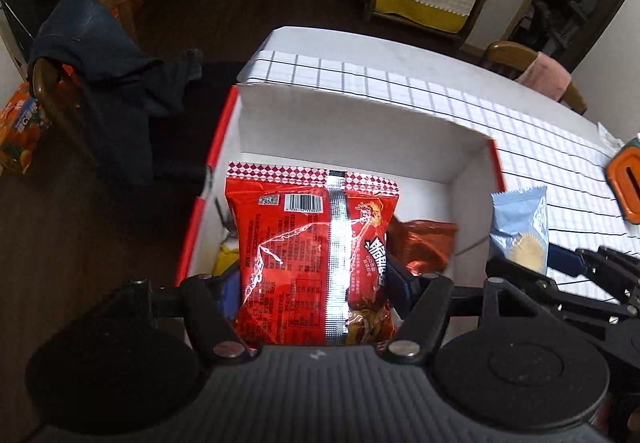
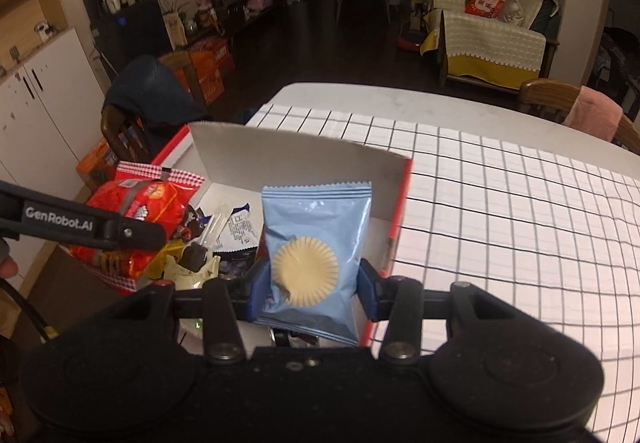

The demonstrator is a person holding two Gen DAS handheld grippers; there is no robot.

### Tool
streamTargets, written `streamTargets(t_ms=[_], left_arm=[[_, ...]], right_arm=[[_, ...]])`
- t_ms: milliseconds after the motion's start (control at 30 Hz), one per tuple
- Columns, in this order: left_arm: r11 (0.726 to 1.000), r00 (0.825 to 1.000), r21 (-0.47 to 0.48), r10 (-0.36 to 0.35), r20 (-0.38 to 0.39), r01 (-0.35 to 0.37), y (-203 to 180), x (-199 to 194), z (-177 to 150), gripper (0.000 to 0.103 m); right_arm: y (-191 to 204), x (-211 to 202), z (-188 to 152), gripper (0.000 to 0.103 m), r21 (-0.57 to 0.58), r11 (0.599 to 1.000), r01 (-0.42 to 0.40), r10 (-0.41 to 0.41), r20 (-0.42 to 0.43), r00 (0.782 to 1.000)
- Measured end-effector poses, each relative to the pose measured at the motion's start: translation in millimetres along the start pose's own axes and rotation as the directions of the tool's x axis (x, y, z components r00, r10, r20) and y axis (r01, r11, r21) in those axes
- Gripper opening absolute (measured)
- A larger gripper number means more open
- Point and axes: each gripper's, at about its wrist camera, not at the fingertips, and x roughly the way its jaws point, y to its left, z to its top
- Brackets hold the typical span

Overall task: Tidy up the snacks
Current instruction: 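Carry both packets over the red box and open both tools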

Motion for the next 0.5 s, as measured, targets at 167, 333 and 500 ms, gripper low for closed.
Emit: streamTargets(t_ms=[167, 333, 500], left_arm=[[0.999, 1.000, 0.032, 0.007, 0.001, -0.007, 6, 22, 10, 0.069], [0.999, 0.999, 0.052, 0.017, -0.036, -0.015, 5, 43, 11, 0.069], [0.997, 0.996, 0.070, 0.049, -0.077, -0.044, 2, 61, 11, 0.069]], right_arm=[[9, 32, 9, 0.044, -0.036, 0.999, 0.035, -0.036, -0.037, 0.999], [7, 58, 7, 0.044, -0.021, 0.999, 0.036, -0.038, -0.101, 0.994], [8, 67, 5, 0.044, -0.023, 0.999, 0.031, -0.034, -0.121, 0.992]])
